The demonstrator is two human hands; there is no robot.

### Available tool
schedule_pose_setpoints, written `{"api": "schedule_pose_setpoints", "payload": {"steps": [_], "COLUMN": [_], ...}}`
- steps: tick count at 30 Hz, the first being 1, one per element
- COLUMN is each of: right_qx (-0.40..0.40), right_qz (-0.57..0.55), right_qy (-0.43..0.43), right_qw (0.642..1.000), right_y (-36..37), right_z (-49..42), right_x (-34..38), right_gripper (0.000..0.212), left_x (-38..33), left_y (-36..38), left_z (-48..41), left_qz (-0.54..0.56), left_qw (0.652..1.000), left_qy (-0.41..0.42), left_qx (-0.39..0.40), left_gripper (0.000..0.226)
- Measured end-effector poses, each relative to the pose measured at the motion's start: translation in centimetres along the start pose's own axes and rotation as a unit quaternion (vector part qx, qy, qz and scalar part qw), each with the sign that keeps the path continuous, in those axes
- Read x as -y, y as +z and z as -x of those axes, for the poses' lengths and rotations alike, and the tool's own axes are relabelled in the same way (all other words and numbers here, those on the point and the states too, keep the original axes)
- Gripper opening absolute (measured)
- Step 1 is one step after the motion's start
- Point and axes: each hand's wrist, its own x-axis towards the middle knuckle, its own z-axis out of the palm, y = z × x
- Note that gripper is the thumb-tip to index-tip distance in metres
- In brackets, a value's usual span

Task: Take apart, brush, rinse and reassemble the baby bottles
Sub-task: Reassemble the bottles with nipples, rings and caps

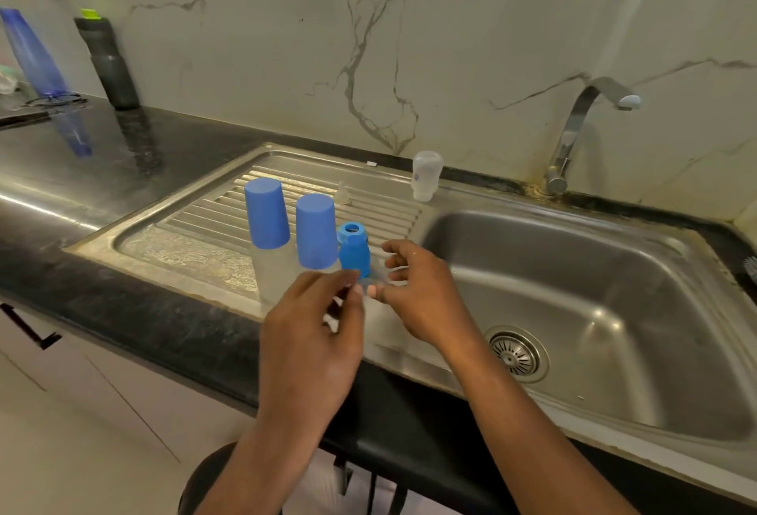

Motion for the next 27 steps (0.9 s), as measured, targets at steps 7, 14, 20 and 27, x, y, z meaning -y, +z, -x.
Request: {"api": "schedule_pose_setpoints", "payload": {"steps": [7, 14, 20, 27], "right_qx": [-0.013, -0.019, -0.035, -0.021], "right_qz": [0.019, 0.021, 0.096, 0.176], "right_qy": [-0.002, 0.001, 0.002, 0.050], "right_qw": [1.000, 1.000, 0.995, 0.983], "right_y": [-1.0, -1.7, -0.1, 2.8], "right_z": [-2.4, -5.9, -8.8, -11.6], "right_x": [-1.5, -0.5, 1.5, 1.9], "right_gripper": [0.033, 0.041, 0.044, 0.054], "left_x": [-6.4, -7.4, 0.6, 9.2], "left_y": [0.6, -1.1, 3.0, 7.2], "left_z": [-8.5, -23.8, -32.2, -33.9], "left_qz": [-0.019, 0.004, -0.156, -0.197], "left_qw": [0.987, 0.972, 0.921, 0.856], "left_qy": [0.137, 0.168, 0.068, 0.005], "left_qx": [0.086, 0.161, 0.349, 0.478], "left_gripper": [0.021, 0.018, 0.030, 0.037]}}
